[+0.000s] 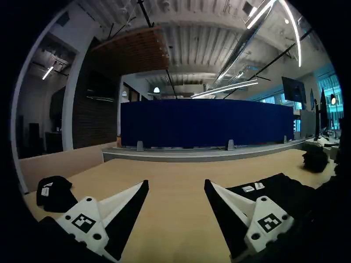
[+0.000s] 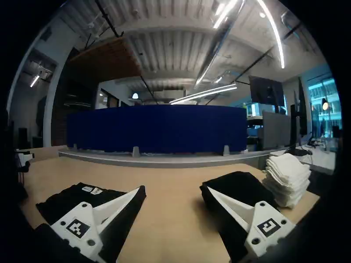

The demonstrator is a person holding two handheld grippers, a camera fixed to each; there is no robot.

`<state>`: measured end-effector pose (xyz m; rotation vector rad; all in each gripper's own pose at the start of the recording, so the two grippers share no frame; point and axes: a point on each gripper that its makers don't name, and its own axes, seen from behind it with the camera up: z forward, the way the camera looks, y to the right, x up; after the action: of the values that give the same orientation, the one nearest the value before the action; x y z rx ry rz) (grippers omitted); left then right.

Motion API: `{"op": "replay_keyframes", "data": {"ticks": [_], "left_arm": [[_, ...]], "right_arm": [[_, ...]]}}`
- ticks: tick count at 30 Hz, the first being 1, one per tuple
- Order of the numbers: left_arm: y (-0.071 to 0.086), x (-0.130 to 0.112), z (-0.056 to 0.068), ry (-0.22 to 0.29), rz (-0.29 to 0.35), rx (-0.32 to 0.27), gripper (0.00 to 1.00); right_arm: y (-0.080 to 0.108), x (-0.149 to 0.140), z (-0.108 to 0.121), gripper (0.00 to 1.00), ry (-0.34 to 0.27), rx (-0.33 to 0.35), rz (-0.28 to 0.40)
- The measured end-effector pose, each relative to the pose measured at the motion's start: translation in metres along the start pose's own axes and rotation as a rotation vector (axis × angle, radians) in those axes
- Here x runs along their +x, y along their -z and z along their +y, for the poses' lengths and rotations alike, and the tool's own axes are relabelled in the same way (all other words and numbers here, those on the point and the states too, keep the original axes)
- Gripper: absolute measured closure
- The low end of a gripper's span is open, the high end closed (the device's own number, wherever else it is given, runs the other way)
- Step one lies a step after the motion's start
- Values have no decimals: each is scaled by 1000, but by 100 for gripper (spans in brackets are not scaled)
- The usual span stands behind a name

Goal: Fold towel

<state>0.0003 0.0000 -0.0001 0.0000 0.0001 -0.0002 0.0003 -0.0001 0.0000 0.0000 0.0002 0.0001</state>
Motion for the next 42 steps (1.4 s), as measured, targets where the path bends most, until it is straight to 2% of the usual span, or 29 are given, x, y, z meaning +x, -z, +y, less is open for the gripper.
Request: {"op": "replay_keyframes", "data": {"ticks": [11,15,20,24,30,35,38,42], "left_arm": [[0,2,-1,-4,4,-2,6],[1,10,0,-17,17,-7,6],[2,41,5,-15,25,-24,6],[4,77,7,-8,29,-37,6],[13,132,14,-6,20,-59,6],[20,171,20,2,3,-88,6],[21,184,24,-4,-12,-102,6],[22,195,39,-14,-47,-151,6]], "right_arm": [[1,1,-1,0,4,-1,2],[5,11,-2,0,20,-5,6],[9,46,-8,0,42,-2,14],[13,86,-13,0,46,-6,25],[20,146,-16,0,35,-16,26],[26,192,-10,0,26,-41,39],[26,208,-9,0,24,-42,37],[23,220,-15,0,29,1,5]]}}
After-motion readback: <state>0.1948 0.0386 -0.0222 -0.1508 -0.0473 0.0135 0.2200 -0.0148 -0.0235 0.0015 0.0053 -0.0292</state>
